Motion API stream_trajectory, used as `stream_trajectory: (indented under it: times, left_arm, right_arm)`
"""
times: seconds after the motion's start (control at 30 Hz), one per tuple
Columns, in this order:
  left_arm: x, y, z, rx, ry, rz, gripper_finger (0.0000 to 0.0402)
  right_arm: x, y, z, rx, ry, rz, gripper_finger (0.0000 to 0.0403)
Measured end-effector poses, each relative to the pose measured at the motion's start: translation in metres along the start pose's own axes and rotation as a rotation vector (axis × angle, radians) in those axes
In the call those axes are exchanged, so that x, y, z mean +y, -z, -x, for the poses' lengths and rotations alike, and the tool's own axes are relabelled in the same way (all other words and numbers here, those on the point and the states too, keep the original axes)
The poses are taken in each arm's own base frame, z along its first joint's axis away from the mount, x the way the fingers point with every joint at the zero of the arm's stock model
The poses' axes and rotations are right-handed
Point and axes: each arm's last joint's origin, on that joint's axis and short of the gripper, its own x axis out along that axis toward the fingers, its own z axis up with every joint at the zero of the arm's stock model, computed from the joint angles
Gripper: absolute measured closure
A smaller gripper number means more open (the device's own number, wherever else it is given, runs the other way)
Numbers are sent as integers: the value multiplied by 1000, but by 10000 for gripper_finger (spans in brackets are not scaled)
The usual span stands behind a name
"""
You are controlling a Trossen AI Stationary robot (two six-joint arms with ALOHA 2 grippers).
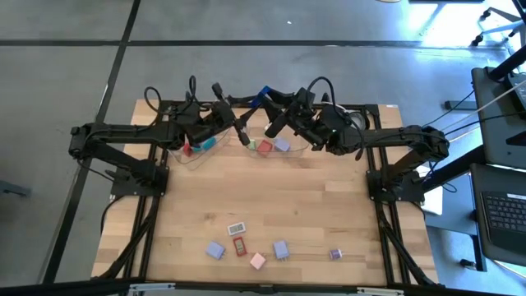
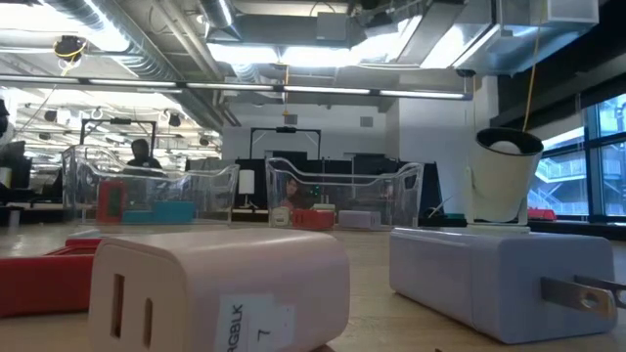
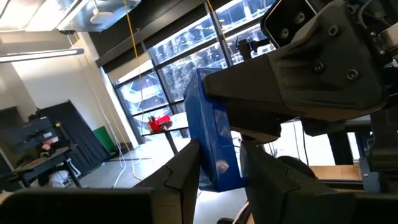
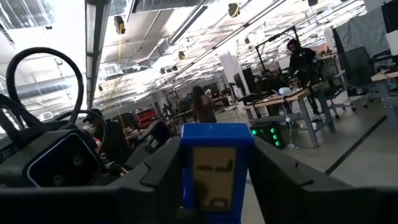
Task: Pick & Place Office items
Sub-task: Put the dark blue digital timer into the left transparent bin
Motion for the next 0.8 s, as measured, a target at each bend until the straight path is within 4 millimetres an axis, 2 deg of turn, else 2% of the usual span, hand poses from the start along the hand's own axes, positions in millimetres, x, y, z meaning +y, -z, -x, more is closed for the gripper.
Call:
stream_trajectory:
  times: [0.23, 0.47, 0.8]
  left_arm:
    - [-1, 1, 0, -1, 15, -4, 304]
    - [-1, 1, 0, 4, 17, -6, 338]
    - [-4, 2, 1, 32, 9, -15, 339]
  right_arm:
    - [0, 3, 0, 25, 7, 4, 198]
    - [0, 5, 0, 50, -27, 10, 174]
    - [0, 0, 2, 45, -29, 13, 145]
